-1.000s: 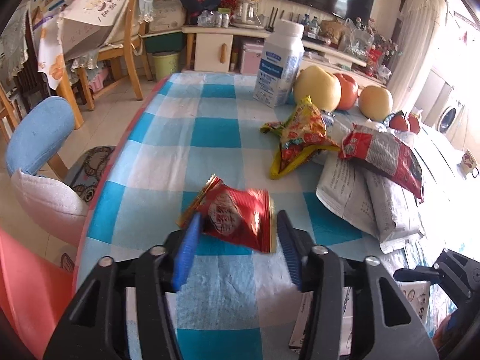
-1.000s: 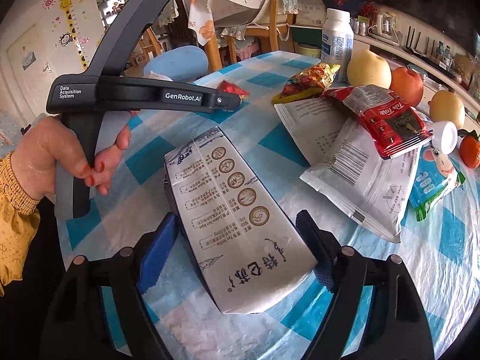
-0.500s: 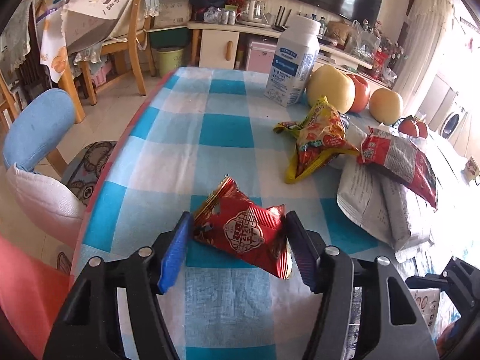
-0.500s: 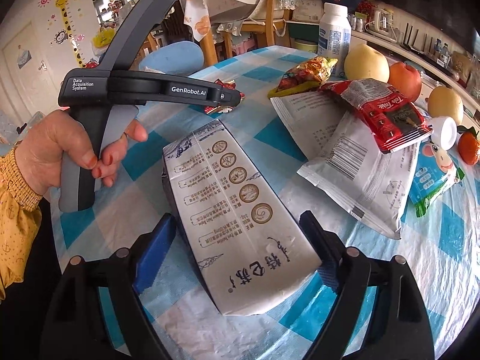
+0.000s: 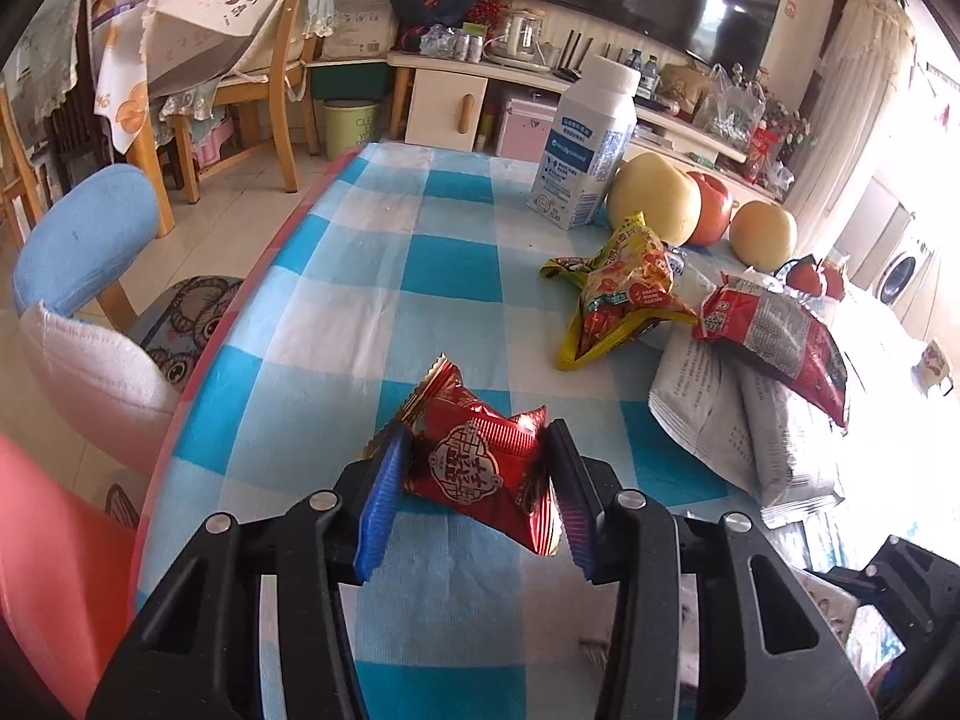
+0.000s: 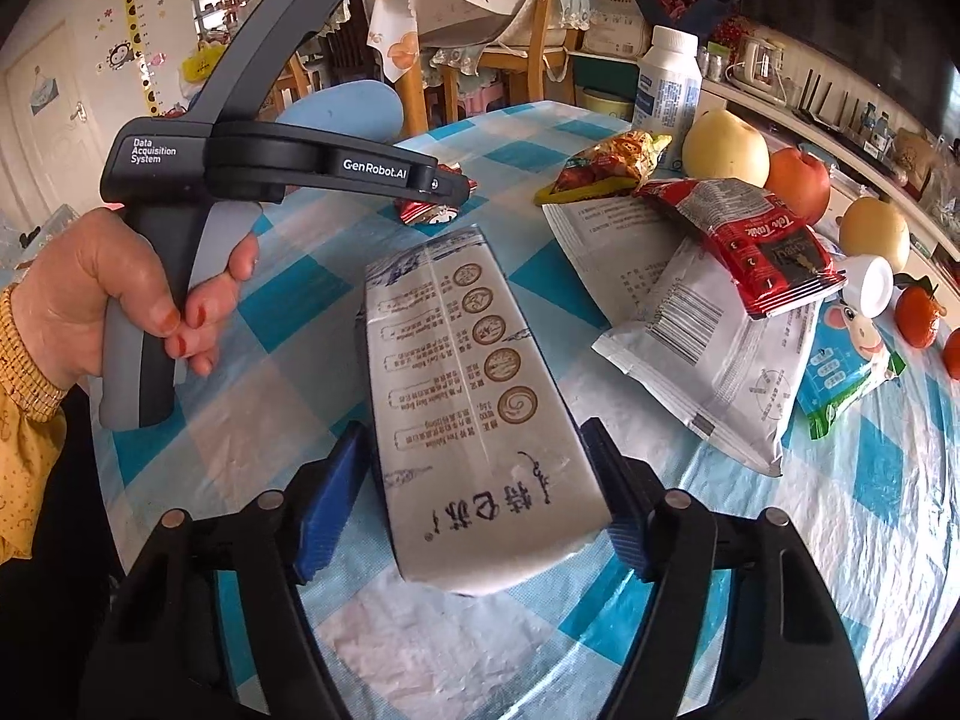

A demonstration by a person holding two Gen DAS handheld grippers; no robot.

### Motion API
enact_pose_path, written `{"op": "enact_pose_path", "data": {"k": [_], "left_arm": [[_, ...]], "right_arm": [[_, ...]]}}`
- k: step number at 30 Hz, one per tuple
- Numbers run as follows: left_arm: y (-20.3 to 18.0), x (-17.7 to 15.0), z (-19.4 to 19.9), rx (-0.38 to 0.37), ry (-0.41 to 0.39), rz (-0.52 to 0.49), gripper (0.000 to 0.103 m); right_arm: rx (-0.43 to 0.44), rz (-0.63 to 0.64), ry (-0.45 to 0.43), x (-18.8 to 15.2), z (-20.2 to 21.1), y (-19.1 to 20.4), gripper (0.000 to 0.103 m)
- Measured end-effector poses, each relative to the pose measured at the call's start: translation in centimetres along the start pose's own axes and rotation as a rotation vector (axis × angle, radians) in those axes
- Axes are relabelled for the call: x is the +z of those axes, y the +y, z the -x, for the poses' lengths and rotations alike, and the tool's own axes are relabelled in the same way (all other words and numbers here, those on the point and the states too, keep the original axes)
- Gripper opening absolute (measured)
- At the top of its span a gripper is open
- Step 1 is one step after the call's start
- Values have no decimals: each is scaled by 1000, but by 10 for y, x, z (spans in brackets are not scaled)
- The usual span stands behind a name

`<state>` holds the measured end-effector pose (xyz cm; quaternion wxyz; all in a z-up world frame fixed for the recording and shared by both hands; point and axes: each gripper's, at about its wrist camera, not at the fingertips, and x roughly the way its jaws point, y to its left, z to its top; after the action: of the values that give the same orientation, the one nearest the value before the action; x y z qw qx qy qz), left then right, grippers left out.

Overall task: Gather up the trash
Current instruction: 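Lift and carry the packet in the left tool while the right tool carries the carton to the bucket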

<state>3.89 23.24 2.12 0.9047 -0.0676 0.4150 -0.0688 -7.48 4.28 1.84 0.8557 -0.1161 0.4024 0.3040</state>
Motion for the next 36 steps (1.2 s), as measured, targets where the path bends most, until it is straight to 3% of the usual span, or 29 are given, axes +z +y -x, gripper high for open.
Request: {"op": "enact_pose_path", "data": {"k": [9, 24, 36], "left_arm": [[4, -10, 28, -19, -49, 47, 38], [-8, -25, 48, -53, -45, 19, 36], [22, -22, 109, -83, -182, 118, 36]], "right_arm": [[-51, 19, -28, 0, 8, 5, 69], [-115, 14, -71, -2, 29, 13, 69], [-107, -7, -114, 11, 52, 34, 69]]}}
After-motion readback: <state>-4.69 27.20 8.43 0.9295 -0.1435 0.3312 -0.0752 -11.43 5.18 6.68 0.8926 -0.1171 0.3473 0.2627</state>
